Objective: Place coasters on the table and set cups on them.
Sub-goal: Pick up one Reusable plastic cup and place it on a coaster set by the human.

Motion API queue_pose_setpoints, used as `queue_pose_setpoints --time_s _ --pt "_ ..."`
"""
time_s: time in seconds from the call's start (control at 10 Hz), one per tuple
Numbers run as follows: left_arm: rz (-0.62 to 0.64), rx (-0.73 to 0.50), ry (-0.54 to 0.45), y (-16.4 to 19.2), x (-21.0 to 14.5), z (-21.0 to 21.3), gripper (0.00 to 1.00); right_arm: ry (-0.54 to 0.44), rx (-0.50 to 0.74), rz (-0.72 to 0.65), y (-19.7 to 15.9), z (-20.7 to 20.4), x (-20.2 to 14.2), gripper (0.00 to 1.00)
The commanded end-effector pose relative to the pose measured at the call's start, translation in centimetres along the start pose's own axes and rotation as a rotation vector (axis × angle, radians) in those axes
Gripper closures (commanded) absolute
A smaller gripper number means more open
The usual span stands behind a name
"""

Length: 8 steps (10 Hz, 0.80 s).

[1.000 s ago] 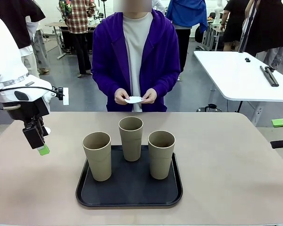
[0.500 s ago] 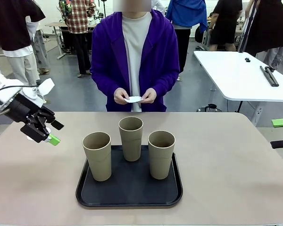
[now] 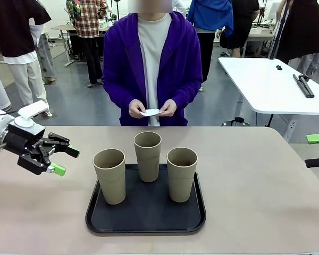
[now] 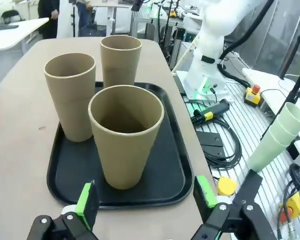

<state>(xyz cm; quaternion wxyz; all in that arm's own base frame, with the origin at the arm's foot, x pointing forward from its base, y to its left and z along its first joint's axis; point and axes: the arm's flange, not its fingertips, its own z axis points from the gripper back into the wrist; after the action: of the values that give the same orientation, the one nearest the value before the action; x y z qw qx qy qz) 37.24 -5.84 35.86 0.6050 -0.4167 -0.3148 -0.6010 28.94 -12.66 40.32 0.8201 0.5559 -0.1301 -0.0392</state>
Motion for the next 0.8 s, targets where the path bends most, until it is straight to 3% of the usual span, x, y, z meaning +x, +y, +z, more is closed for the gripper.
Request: queue_pose_setpoints --time_s 0.0,0.1,0.2,0.7 --pt "-0.088 0.045 -0.014 0.74 -0.87 -1.11 0.0 -0.003 0.007 0.005 0.04 0.01 0.08 0.0" --pt "-0.137 0.08 0.04 0.34 -0.7 -1.28 0.0 -0.003 0.007 0.005 0.04 0.01 0.08 0.0" --pt "-0.037 0.009 -0.008 0.3 -0.61 -0.44 0.0 -0.003 0.007 0.005 0.04 0.01 0.08 0.0" --pt "-0.037 0.009 -0.008 0.3 -0.61 -0.44 0.0 -0.003 0.007 0.005 0.04 0.01 0.08 0.0"
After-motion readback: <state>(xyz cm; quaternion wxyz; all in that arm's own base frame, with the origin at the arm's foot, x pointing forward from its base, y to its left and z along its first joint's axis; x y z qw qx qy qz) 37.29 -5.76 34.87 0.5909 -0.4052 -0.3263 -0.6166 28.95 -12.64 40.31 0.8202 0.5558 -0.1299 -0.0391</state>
